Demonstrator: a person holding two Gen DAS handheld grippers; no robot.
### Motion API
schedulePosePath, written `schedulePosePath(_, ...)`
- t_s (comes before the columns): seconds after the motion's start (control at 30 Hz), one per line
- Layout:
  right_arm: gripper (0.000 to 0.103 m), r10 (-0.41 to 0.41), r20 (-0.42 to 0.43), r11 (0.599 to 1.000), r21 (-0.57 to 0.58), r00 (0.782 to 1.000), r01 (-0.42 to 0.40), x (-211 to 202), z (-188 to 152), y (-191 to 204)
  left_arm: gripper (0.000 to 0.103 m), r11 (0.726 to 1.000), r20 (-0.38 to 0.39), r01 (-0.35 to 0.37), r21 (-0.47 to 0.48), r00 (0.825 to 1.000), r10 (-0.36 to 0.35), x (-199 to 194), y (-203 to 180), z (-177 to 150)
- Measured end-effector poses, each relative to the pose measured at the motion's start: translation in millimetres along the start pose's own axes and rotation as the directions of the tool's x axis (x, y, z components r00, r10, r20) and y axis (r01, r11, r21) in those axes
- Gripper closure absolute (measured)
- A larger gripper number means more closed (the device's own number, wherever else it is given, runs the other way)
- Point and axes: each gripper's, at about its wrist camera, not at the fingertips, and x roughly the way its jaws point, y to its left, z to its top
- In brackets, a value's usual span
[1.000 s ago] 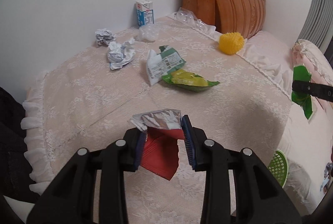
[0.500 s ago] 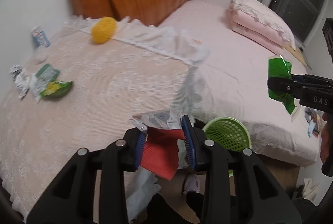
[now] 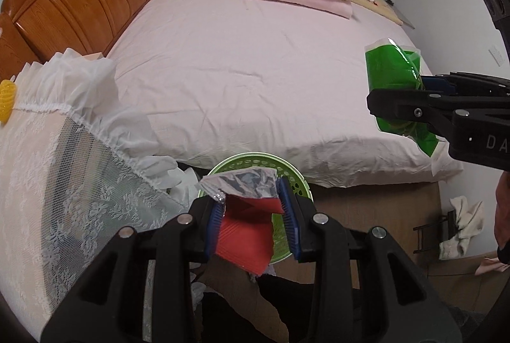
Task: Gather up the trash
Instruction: 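Carry both items to the green basket and open the left tool over it, then open the right tool to drop the green bag into the basket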
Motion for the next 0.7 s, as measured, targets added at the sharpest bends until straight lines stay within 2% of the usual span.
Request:
schedulePosePath(0.03, 0.055, 0.002, -0.001, 1.0, 0.002, 1.0, -0.002, 0.0, -0.8, -3.1, 0.069, 1.0, -0.005, 0.006, 0.004, 1.0, -0.006, 0.1, -2.5, 0.0)
schedulePosePath(0.1, 0.055, 0.005, 0.001, 1.0, 0.004, 1.0, -0.005, 0.0, -2.7, -7.3, 0.059, 1.0, -0.012, 0.02, 0.011, 1.0, -0.02, 0.3, -7.0, 0.5)
schedulePosePath(0.17, 0.055, 0.009, -0.001, 1.0, 0.007, 1.0, -0.009, 0.9, -3.2, -9.9, 0.024, 1.0, -0.009, 0.023, 0.011, 1.0, -0.023, -1.9, -8.7, 0.2)
schedulePosePath(0.23, 0.055, 0.013, -0.003, 1.0, 0.011, 1.0, -0.013, 2.4, -3.3, -11.2, 0.011, 1.0, 0.02, -0.007, 0.018, 1.0, 0.007, -8.7, -11.2, -1.4)
schedulePosePath(0.33, 0.055, 0.019, -0.005, 1.0, 0.018, 1.0, -0.019, 4.5, -4.0, -11.4, 0.008, 0.999, 0.036, -0.035, 0.026, 0.999, 0.034, -19.7, -6.5, -3.5)
schedulePosePath(0.43, 0.054, 0.029, -0.008, 0.999, 0.02, 1.0, -0.029, 6.9, -4.8, -11.0, 0.008, 0.996, 0.046, -0.091, 0.002, 0.995, 0.091, -29.5, 5.0, -5.2)
schedulePosePath(0.7, 0.054, 0.052, -0.045, 0.999, 0.001, 0.998, -0.052, 19.2, -10.0, -3.2, 0.008, 0.976, 0.093, -0.215, -0.046, 0.971, 0.218, -68.6, 39.7, -20.4)
